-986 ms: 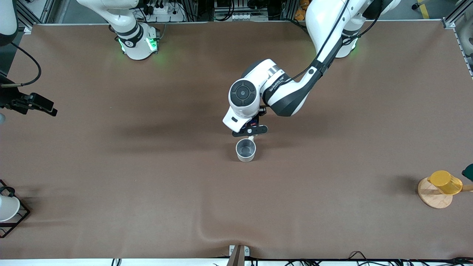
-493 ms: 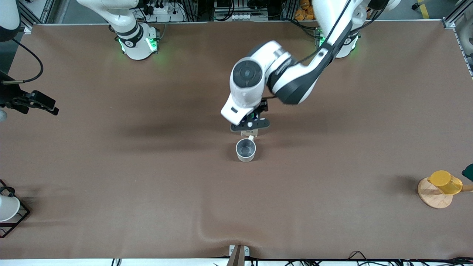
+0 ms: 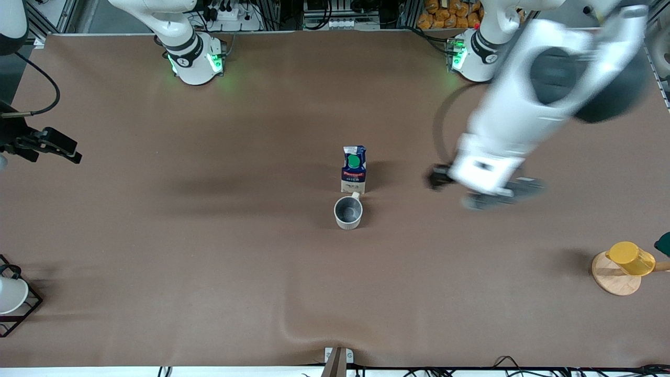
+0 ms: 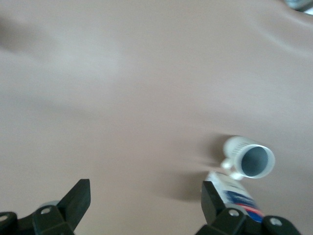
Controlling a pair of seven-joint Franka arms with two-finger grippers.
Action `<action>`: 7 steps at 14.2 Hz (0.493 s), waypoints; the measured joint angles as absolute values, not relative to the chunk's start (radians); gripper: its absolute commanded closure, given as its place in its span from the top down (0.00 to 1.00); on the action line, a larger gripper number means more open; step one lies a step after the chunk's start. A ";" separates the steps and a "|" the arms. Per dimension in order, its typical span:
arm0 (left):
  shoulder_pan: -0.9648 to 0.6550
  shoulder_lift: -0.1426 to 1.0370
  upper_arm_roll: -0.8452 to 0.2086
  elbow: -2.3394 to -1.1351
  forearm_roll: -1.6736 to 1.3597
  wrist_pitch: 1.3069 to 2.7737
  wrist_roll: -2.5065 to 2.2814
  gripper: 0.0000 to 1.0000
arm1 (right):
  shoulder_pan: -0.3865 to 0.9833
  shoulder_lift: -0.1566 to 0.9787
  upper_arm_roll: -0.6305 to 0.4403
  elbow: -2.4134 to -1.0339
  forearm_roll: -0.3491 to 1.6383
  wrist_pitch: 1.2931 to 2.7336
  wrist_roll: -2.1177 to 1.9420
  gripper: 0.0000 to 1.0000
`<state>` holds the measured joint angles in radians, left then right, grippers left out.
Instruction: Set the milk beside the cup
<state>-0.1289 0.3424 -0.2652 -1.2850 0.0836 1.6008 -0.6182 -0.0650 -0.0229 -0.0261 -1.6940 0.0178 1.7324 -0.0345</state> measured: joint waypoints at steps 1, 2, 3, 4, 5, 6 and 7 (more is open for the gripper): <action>-0.082 0.329 -0.267 -1.285 0.083 1.570 -0.550 1.00 | -0.065 -0.023 -0.026 -1.683 0.018 1.732 -0.034 1.00; -0.046 0.314 -0.269 -1.286 0.082 1.541 -0.485 1.00 | -0.065 -0.024 -0.025 -1.672 0.018 1.732 -0.034 1.00; -0.019 0.298 -0.269 -1.286 0.082 1.514 -0.424 1.00 | -0.065 -0.025 -0.025 -1.661 0.018 1.732 -0.034 1.00; 0.002 0.279 -0.267 -1.288 0.082 1.490 -0.360 1.00 | -0.065 -0.026 -0.024 -1.650 0.018 1.732 -0.034 1.00; 0.011 0.254 -0.250 -1.294 0.082 1.469 -0.295 1.00 | -0.065 -0.027 -0.024 -1.642 0.018 1.730 -0.034 1.00; 0.000 0.222 -0.203 -1.307 0.080 1.453 -0.231 1.00 | -0.065 -0.028 -0.024 -1.637 0.018 1.730 -0.034 1.00; -0.026 0.182 -0.139 -1.329 0.066 1.443 -0.170 1.00 | -0.065 -0.028 -0.024 -1.635 0.018 1.729 -0.034 1.00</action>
